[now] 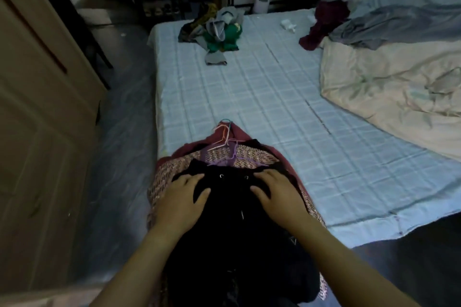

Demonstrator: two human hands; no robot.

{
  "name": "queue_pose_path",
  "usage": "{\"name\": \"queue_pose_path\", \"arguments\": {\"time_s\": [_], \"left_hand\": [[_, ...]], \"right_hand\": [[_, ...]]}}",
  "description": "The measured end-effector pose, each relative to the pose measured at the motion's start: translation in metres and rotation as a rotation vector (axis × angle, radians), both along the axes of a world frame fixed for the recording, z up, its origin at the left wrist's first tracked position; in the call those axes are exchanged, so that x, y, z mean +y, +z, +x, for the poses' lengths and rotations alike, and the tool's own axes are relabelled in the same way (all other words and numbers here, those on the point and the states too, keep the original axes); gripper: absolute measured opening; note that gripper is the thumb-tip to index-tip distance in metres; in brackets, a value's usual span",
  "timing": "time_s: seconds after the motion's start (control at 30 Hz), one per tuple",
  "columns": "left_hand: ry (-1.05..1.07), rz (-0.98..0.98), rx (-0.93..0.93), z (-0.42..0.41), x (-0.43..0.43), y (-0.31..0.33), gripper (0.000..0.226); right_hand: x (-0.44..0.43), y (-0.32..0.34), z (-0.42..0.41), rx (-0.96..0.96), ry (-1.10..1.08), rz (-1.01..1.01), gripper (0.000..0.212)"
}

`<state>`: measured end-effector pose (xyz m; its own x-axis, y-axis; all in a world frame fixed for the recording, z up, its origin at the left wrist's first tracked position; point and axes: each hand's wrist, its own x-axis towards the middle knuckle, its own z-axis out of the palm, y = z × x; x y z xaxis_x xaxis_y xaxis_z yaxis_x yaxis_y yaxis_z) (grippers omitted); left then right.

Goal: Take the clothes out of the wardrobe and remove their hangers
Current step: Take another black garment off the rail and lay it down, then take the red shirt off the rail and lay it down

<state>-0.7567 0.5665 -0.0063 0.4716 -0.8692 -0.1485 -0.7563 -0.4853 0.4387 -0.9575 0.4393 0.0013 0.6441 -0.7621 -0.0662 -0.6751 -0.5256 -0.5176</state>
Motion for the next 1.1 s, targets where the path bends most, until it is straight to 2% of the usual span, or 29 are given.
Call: {"name": "queue_pose_path", "arguments": {"time_s": [0.07,0.17,0.23,0.33,0.43,0.57,0.67,0.73,0.83,0.97,1.1], "left_hand": [[0.023,0.066,0.016,-0.016,0.013,-0.008,0.055],[0.08,0.086,0.037,-0.037,0.029,-0.008,0.075],[0.15,0.094,0.044,-0.049,0.039,-0.006,0.08],[0.335,0.066,0.075,-0.07,0.06,-0.002,0.077],[0.53,0.12,0.065,-0.091,0.088,-0.009,0.07],[0.789,0.133,0.04,-0.109,0.139,-0.011,0.065],[0.984,0.11,-0.024,-0.124,0.184,0.004,0.063],[1.114,0.128,-0.05,-0.137,0.215,0.015,0.068],[1.273,0.129,-0.023,-0.157,0.263,0.025,0.078],[1.421,0.07,-0.062,-0.168,0.337,0.04,0.083],[1.502,0.005,-0.202,-0.159,0.436,0.065,0.073]], "right_hand": [[0.013,-0.011,-0.006,0.058,0.035,0.036,0.042],[0.028,-0.015,-0.007,0.093,0.143,0.033,0.052],[0.029,-0.014,-0.002,0.11,0.265,0.01,0.057],[0.023,-0.015,0.011,0.117,0.487,-0.024,0.059],[0.021,-0.02,0.03,0.122,0.695,-0.033,0.057],[0.051,-0.022,0.059,0.102,0.905,-0.007,0.059],[0.094,-0.013,0.076,0.068,1.068,-0.016,0.057],[0.129,-0.003,0.086,0.045,1.186,-0.021,0.053],[0.187,0.01,0.098,0.019,1.355,-0.027,0.057],[0.278,0.021,0.118,-0.038,1.491,-0.095,0.055],[0.388,0.051,0.142,-0.156,1.612,-0.081,0.064]]}}
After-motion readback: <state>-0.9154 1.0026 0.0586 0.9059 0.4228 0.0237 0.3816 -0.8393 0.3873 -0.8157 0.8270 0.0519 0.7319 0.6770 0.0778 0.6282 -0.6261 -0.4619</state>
